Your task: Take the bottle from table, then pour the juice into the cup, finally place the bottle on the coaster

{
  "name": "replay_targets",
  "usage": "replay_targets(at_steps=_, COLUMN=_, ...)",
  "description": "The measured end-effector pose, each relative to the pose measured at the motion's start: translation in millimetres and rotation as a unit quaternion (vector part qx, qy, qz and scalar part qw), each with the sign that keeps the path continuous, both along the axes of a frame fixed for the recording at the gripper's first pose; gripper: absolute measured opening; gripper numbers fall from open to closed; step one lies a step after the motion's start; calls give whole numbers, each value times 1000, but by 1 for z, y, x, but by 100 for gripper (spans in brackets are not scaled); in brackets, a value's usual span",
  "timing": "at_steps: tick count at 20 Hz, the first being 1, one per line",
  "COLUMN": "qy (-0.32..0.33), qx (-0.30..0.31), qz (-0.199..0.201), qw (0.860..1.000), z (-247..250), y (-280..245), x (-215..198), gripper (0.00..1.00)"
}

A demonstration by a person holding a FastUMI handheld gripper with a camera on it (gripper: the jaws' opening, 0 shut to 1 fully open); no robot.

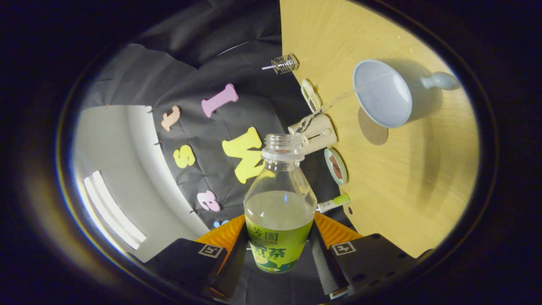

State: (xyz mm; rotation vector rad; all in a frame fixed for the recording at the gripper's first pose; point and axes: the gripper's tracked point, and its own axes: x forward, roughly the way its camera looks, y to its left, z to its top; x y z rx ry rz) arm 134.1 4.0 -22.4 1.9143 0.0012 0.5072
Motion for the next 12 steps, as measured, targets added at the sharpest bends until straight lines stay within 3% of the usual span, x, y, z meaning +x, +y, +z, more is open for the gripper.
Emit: replay_targets(at_steps=12, qy=-6, qx=61, qz=12, qw=998, z=22, y=-10, x=-4, gripper=77)
